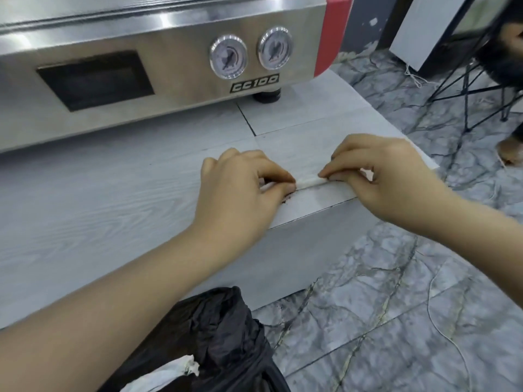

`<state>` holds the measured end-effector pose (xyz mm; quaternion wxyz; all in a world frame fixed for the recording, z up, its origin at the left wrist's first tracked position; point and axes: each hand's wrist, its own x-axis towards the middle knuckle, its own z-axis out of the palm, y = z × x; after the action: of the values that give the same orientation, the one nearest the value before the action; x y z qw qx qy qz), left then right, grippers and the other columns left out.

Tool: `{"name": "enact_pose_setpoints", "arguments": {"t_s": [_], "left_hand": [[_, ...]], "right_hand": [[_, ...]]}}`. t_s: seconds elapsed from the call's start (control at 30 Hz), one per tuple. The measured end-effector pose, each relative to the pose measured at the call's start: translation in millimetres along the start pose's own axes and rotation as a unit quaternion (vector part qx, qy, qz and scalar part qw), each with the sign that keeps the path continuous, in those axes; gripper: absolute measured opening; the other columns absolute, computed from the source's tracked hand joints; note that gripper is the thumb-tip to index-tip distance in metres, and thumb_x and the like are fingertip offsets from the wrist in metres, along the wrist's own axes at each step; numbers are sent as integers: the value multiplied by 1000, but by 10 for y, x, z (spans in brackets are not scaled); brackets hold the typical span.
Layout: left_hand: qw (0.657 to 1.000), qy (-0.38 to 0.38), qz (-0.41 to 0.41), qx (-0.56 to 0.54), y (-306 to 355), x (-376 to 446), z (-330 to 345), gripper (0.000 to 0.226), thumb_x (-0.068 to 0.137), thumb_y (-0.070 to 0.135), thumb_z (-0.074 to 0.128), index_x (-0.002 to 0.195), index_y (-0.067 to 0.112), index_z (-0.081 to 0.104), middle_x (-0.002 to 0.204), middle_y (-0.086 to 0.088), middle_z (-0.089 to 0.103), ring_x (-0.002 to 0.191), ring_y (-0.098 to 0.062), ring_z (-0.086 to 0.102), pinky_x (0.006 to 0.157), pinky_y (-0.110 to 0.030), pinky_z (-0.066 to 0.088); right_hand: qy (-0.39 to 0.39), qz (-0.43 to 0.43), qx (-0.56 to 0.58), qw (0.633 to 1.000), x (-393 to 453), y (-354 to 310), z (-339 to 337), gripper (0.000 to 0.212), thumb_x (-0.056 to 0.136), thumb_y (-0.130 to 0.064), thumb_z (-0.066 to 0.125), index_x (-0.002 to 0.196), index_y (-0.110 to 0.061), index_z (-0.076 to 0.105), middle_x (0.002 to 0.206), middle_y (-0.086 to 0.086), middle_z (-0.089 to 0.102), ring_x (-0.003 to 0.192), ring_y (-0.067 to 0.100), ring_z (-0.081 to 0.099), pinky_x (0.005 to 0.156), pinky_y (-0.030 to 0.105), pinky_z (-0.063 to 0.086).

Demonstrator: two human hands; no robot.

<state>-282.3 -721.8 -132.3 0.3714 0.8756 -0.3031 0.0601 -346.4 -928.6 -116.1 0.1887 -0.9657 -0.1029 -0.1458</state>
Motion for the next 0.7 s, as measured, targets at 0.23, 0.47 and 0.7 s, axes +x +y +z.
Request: {"name": "enact_pose_setpoints", "arguments": {"t_s": [0.23, 0.47, 0.7], "left_hand": [[997, 66, -35, 6, 102, 899, 393, 7, 85, 37, 70, 85, 35, 77, 93, 15, 72, 102, -14, 60, 100, -40, 37], [999, 13, -43, 18, 114, 1226, 823, 10, 83, 44, 73, 86, 35, 77, 99, 14, 75, 110, -15, 58, 95, -35, 28], [999, -39, 34, -13, 371, 1311, 1104, 8, 83, 43, 73, 85, 36, 77, 99, 18, 73, 107, -8, 58, 89, -33, 25]], "right_hand": [[7, -9, -73, 997, 686, 649, -296, 14, 82, 0, 67, 88, -8, 77, 88, 8, 69, 77, 9, 51, 73, 15, 37], [5, 96, -64, 993, 383, 922, -301, 15, 80, -2, 69, 87, -12, 78, 88, 2, 70, 79, 12, 56, 77, 15, 42], [53, 190, -120, 973, -86, 806, -380, 15, 81, -4, 69, 87, -14, 78, 78, -6, 59, 76, 13, 54, 71, 15, 36]]}}
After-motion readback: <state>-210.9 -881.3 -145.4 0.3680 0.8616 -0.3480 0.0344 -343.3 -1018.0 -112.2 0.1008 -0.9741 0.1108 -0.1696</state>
